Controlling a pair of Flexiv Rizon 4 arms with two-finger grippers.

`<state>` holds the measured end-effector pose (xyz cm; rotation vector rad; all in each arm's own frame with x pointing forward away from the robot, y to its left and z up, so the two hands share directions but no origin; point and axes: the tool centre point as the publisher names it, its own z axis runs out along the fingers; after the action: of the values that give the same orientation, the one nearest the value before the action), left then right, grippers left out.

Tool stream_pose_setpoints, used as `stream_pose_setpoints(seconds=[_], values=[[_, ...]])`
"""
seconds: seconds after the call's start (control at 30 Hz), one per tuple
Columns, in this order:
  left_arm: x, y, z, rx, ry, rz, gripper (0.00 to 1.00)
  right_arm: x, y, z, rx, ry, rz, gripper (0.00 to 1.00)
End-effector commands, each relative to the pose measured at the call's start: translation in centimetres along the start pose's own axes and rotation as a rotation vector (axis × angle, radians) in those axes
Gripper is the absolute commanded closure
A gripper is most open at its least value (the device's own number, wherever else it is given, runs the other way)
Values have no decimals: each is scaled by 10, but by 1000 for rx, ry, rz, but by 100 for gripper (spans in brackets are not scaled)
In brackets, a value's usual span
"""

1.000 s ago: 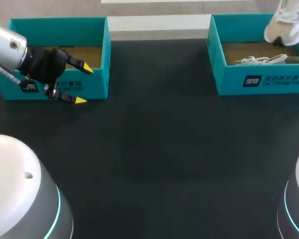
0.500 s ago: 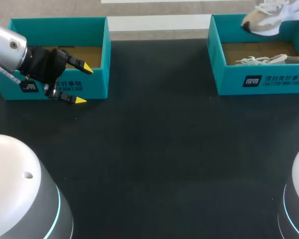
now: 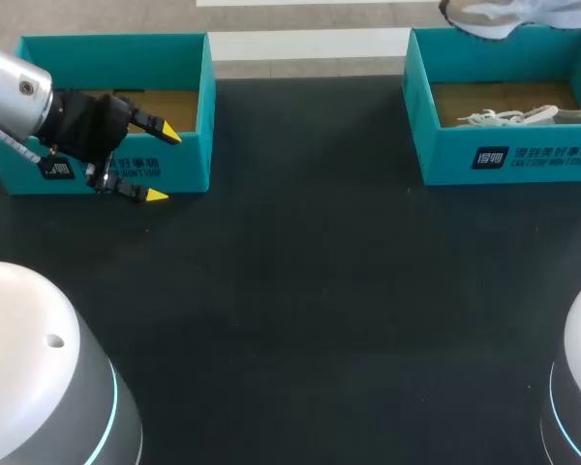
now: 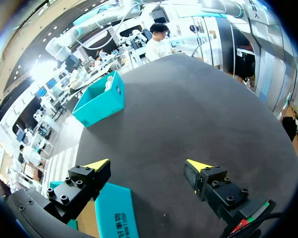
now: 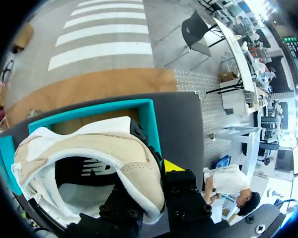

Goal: Take the shoe out of the shoebox, open the shoe tongue, remove and reinsert the insole, then place the shoe into the shoebox

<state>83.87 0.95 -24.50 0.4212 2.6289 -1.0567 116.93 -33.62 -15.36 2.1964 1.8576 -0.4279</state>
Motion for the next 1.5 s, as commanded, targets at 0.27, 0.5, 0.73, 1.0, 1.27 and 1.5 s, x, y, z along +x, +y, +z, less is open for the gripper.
stream_pose_setpoints(seconds=[0.27, 0.5, 0.73, 1.0, 1.27, 1.5], values=[[1, 0, 0, -3, 1, 0, 0, 6, -5, 11, 41, 4, 37, 100], [1, 0, 0, -3, 1, 0, 0, 20, -17, 33, 45, -9, 56, 100], [1, 0, 0, -3, 1, 0, 0, 21, -23, 44, -14, -50, 114, 100], [1, 0, 0, -3, 1, 0, 0, 22, -32, 64, -69, -90, 168, 100], [1, 0, 0, -3, 1, 0, 0, 25, -39, 78, -84, -91, 185, 100], [1, 0, 0, -3, 1, 0, 0, 30, -42, 88, -113, -88, 182, 100]])
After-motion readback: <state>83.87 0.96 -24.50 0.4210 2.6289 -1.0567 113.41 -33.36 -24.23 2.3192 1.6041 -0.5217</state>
